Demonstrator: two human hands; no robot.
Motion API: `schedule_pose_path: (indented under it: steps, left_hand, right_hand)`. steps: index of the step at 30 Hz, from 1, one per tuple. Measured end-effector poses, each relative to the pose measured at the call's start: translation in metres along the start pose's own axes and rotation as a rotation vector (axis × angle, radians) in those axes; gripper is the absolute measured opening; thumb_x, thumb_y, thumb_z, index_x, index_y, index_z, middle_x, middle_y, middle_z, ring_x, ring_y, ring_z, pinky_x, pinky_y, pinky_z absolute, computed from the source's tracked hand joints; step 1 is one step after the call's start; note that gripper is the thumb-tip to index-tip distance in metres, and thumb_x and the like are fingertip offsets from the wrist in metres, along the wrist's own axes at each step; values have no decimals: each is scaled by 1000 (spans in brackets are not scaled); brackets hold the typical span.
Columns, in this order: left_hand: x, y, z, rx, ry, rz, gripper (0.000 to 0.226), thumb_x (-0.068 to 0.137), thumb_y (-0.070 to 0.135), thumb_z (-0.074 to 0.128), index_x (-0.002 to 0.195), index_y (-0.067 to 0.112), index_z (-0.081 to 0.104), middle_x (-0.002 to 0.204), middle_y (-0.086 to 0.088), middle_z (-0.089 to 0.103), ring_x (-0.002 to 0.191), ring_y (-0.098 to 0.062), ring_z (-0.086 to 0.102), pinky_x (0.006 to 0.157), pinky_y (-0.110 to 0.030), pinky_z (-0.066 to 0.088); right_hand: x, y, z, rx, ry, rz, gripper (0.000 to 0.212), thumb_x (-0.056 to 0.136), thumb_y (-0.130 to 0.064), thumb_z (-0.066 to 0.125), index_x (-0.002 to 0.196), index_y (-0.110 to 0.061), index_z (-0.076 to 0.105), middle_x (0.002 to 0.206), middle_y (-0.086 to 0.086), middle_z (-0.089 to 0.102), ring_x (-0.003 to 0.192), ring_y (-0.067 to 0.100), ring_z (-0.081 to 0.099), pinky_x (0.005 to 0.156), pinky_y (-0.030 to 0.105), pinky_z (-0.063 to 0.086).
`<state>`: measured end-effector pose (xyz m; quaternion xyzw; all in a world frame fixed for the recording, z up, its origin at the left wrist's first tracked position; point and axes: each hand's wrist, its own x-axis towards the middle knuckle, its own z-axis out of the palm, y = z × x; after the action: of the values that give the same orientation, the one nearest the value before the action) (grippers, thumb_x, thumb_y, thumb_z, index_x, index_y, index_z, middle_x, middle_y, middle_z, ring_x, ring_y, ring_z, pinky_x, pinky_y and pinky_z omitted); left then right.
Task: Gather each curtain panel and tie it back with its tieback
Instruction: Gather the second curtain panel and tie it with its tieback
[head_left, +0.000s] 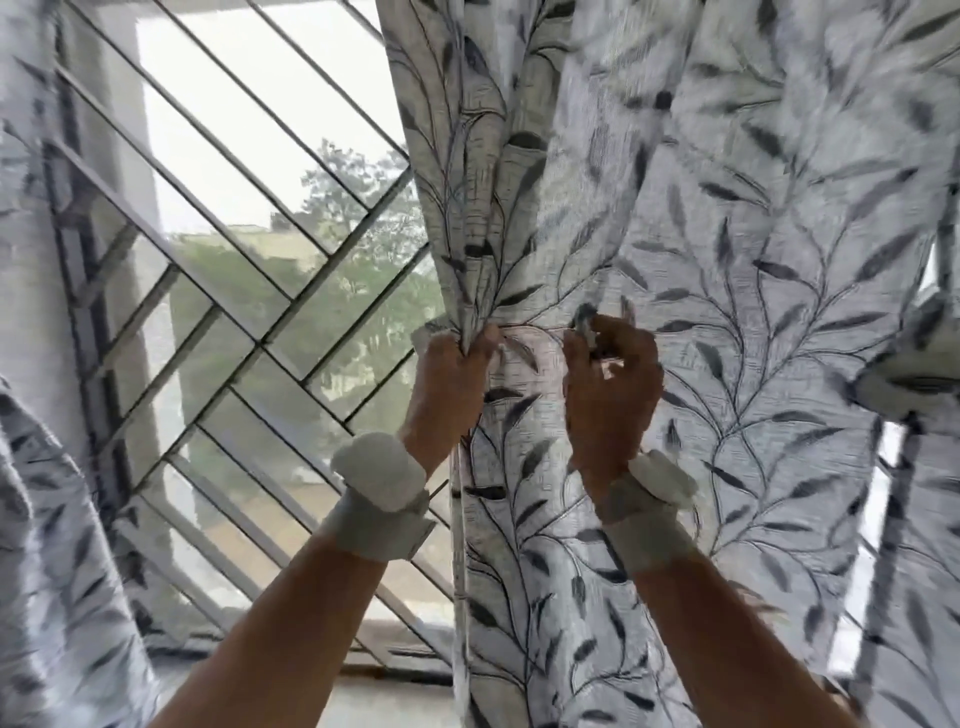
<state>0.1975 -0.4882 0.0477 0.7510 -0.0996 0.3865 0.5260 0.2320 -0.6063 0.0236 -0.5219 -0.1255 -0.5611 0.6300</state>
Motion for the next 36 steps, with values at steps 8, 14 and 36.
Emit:
schedule_pose_path:
  steps: [8, 14, 36]
  left_hand:
    - [-25, -17, -1, 655, -2, 199, 34, 102, 23, 34, 107, 0, 58, 103, -25, 63, 97, -40, 61, 77, -45, 46]
    - [-32, -23, -4, 764, -54, 285, 20, 96, 15, 42, 98, 10, 61, 92, -13, 70, 89, -34, 68, 69, -39, 52]
    - [27, 0, 13, 326, -141, 3, 39, 91, 39, 53, 96, 2, 65, 89, -16, 69, 85, -32, 65, 69, -36, 50]
  right_hand:
    - [-26, -14, -14, -424, -345, -208, 28, 94, -9, 58, 120, -2, 51, 83, 11, 65, 64, 29, 61, 56, 24, 33]
    - [-49, -26, 1, -497, -468, -304, 20, 91, -4, 55, 106, -4, 66, 82, 8, 61, 66, 17, 50, 57, 10, 33]
    - [-55, 3, 17, -509, -600, -293, 11, 88, 3, 54, 94, 3, 64, 93, 18, 61, 74, 34, 62, 64, 46, 51]
